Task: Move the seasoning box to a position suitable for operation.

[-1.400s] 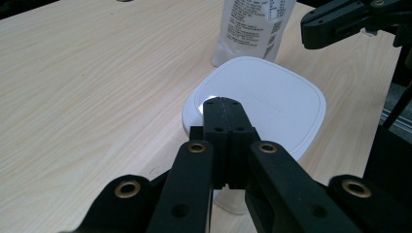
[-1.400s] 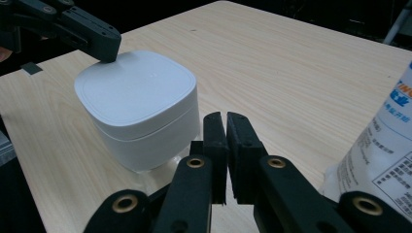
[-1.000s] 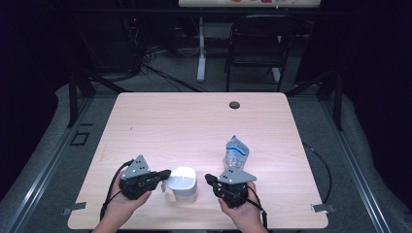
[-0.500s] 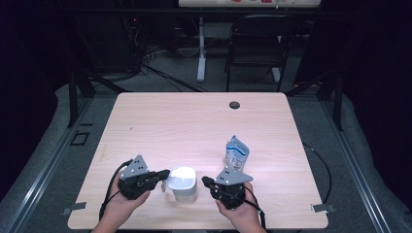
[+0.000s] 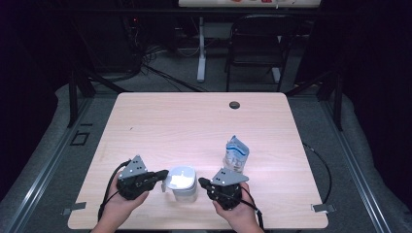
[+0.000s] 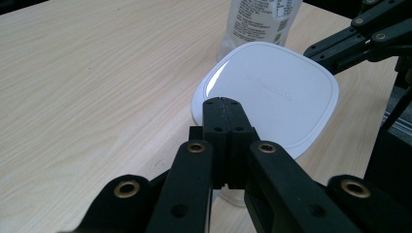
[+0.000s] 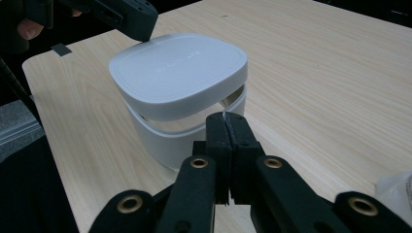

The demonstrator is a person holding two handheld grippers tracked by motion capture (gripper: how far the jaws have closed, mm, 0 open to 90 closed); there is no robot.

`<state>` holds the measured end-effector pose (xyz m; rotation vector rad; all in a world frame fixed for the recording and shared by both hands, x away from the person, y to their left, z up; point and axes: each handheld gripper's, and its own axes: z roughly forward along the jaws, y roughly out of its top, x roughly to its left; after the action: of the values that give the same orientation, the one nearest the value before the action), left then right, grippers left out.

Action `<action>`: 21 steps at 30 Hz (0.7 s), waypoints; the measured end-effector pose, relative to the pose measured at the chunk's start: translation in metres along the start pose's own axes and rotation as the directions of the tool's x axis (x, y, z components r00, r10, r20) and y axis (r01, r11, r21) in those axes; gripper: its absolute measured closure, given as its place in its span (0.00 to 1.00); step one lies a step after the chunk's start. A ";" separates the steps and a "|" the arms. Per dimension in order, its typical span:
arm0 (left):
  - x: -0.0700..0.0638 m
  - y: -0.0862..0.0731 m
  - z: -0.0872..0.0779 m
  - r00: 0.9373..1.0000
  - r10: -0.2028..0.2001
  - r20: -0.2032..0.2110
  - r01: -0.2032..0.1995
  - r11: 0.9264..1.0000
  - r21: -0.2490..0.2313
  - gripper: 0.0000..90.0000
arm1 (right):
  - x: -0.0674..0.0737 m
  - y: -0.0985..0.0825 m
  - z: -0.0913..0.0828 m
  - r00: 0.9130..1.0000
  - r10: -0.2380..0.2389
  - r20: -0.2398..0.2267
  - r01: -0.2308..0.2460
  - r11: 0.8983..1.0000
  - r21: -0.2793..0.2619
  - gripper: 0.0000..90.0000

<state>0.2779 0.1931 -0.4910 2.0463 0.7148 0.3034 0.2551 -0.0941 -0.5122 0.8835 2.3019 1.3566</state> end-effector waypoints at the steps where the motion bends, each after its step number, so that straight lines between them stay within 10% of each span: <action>1: 0.000 0.000 0.000 1.000 -0.001 0.001 0.001 1.000 -0.002 1.00 | 0.001 0.000 0.001 1.000 -0.005 -0.006 0.005 1.000 0.006 1.00; 21: 0.000 -0.001 0.000 1.000 -0.002 0.002 0.002 1.000 -0.003 1.00 | 0.006 0.000 0.006 0.999 -0.022 -0.032 0.023 1.000 0.010 1.00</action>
<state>0.2778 0.1936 -0.4915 2.0427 0.7147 0.3016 0.2537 -0.0860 -0.5150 0.8425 2.3384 1.3601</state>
